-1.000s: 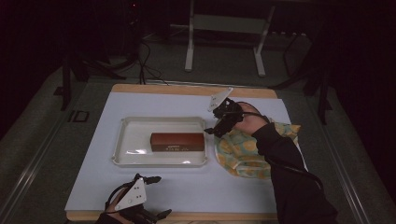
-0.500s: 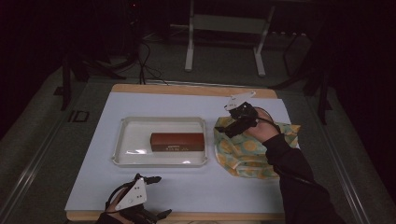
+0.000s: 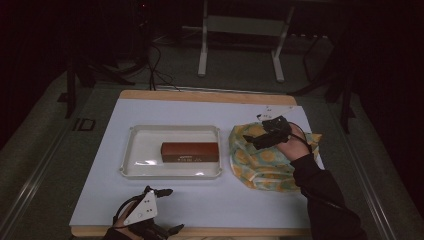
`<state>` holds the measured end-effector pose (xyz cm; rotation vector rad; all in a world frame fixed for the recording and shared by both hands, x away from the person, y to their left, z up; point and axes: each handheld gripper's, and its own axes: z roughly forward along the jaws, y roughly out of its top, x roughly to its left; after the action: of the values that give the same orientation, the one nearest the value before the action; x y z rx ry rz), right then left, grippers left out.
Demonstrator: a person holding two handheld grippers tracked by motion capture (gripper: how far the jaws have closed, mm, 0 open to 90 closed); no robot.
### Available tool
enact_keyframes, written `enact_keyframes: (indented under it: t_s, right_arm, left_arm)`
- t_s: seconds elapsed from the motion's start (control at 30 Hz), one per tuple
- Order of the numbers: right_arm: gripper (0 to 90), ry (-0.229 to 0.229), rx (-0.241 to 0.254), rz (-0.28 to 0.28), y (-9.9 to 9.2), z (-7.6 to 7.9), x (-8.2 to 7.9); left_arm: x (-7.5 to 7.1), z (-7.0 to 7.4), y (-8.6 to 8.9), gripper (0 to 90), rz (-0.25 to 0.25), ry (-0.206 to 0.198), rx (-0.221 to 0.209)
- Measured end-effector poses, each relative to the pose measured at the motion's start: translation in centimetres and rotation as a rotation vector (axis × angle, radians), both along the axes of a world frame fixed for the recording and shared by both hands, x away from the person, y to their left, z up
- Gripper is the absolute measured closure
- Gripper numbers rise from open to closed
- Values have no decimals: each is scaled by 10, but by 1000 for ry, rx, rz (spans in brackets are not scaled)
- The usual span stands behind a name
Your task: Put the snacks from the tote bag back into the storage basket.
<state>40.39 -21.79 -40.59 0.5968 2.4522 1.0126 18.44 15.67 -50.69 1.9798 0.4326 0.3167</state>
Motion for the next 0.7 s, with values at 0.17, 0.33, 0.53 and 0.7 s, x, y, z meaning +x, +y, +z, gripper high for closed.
enact_keyframes:
  t_s: [0.17,0.33,0.53,0.7]
  right_arm:
    - [116,-2,5,-31,-14,-6,-6]
    - [116,-30,32,-74,-30,-13,-14]
    - [116,-66,75,-120,-45,-18,-22]
    - [116,-105,106,-156,-56,-23,-35]
  left_arm:
    - [0,0,0,0,-1,1,3]
    - [0,0,0,0,-1,2,3]
    - [1,0,-1,0,0,2,3]
    - [0,0,-1,0,0,2,4]
